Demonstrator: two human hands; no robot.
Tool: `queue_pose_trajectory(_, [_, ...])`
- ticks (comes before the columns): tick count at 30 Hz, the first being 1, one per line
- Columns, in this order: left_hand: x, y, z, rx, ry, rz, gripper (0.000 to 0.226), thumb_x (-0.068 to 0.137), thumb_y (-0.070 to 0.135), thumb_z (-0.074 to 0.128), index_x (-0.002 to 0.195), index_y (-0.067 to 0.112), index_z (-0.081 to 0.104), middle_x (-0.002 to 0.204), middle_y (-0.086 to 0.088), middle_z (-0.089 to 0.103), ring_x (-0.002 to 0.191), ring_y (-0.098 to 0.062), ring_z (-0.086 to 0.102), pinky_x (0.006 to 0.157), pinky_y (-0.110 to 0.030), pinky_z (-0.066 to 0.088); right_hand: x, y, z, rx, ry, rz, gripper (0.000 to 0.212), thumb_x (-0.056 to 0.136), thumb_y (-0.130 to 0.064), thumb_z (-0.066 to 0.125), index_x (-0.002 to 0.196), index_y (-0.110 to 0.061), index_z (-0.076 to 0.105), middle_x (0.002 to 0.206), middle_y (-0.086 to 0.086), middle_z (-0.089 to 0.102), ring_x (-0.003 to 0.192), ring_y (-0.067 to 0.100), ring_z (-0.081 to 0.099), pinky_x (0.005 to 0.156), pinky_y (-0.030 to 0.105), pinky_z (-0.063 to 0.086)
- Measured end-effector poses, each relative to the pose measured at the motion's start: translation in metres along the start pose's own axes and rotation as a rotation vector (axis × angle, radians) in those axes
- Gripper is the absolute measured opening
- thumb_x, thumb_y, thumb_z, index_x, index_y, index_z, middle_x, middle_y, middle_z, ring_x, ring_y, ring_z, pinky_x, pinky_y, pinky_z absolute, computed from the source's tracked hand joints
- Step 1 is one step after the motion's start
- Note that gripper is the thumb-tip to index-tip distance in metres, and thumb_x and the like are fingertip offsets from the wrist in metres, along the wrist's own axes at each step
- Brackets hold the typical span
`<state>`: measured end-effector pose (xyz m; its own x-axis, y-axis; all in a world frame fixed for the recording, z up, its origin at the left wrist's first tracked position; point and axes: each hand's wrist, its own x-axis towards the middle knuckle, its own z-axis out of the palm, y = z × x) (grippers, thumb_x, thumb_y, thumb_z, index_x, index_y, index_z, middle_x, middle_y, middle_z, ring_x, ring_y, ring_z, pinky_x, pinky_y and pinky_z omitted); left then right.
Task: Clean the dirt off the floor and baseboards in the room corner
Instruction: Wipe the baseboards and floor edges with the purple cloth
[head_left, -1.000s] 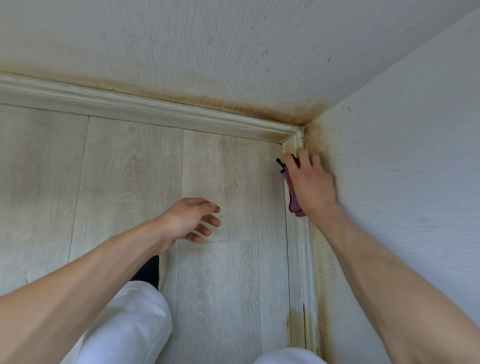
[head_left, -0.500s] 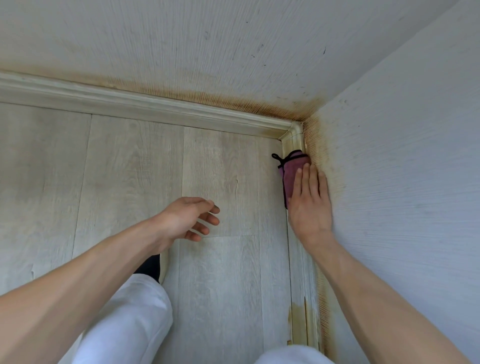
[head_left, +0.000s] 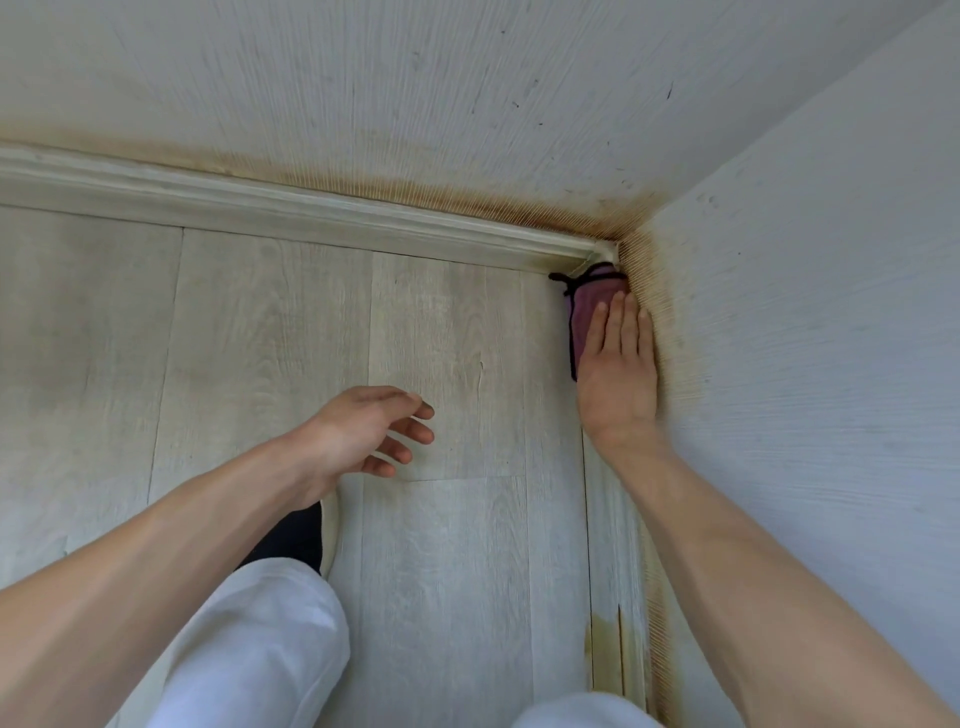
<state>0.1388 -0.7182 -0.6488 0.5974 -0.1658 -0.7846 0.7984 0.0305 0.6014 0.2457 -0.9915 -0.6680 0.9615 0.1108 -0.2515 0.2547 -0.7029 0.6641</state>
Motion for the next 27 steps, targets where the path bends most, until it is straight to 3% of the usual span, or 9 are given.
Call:
queue_pose_trajectory(3, [0.002, 0.003, 0.0, -0.01, -0.008, -0.014, 0.027, 0.106, 0.03, 0.052, 0.111, 0.015, 0.074, 0.103, -0.006, 0.078, 0.075, -0.016, 0.064, 0.068, -0.029, 0.053, -0.046, 0.013, 0.015, -0.001, 0.0, -0.056, 0.072, 0.105, -0.021, 0.038, 0.158, 0.011, 0.002, 0.165, 0.034, 0.005, 0.157, 0.041, 0.007, 0.129, 0.05, -0.002])
queue_pose_trajectory(9, [0.001, 0.004, -0.009, -0.022, 0.004, 0.014, 0.026, 0.106, 0.029, 0.052, 0.111, 0.015, 0.074, 0.102, -0.006, 0.078, 0.077, -0.017, 0.064, 0.069, -0.03, 0.052, 0.033, 0.0, -0.013, -0.032, -0.004, -0.002, 0.074, 0.105, -0.029, 0.038, 0.159, 0.008, 0.002, 0.167, 0.029, 0.01, 0.157, 0.039, 0.008, 0.127, 0.054, -0.004])
queue_pose_trajectory(14, [0.0, 0.006, -0.015, -0.044, 0.003, 0.004, 0.026, 0.106, 0.029, 0.053, 0.112, 0.015, 0.074, 0.102, -0.006, 0.078, 0.077, -0.017, 0.065, 0.07, -0.031, 0.053, -0.033, 0.011, 0.01, -0.032, 0.022, -0.05, 0.071, 0.1, -0.016, 0.046, 0.157, 0.012, 0.014, 0.163, 0.035, 0.02, 0.154, 0.043, 0.019, 0.129, 0.052, 0.004])
queue_pose_trajectory(19, [0.0, 0.01, -0.015, -0.037, 0.001, 0.018, 0.025, 0.106, 0.028, 0.052, 0.112, 0.016, 0.073, 0.102, -0.005, 0.078, 0.075, -0.015, 0.064, 0.068, -0.029, 0.052, 0.041, 0.005, -0.012, -0.042, 0.016, -0.008, 0.074, 0.105, -0.029, 0.039, 0.159, 0.008, 0.004, 0.166, 0.031, 0.011, 0.157, 0.041, 0.007, 0.127, 0.055, -0.005])
queue_pose_trajectory(24, [-0.002, 0.011, -0.019, -0.04, 0.005, 0.021, 0.025, 0.106, 0.027, 0.052, 0.112, 0.015, 0.073, 0.102, -0.006, 0.078, 0.075, -0.015, 0.063, 0.068, -0.029, 0.052, -0.026, 0.004, 0.006, -0.016, -0.003, -0.052, 0.073, 0.099, -0.018, 0.047, 0.158, 0.011, 0.015, 0.162, 0.038, 0.015, 0.154, 0.046, 0.016, 0.128, 0.053, 0.002])
queue_pose_trajectory(27, [-0.003, 0.012, -0.02, -0.04, -0.011, 0.027, 0.025, 0.105, 0.028, 0.052, 0.112, 0.017, 0.073, 0.101, -0.004, 0.078, 0.076, -0.016, 0.064, 0.068, -0.029, 0.053, -0.008, 0.008, 0.006, 0.0, 0.022, -0.056, 0.079, 0.101, -0.023, 0.045, 0.159, 0.009, 0.002, 0.165, 0.034, 0.005, 0.157, 0.042, 0.007, 0.128, 0.05, -0.003])
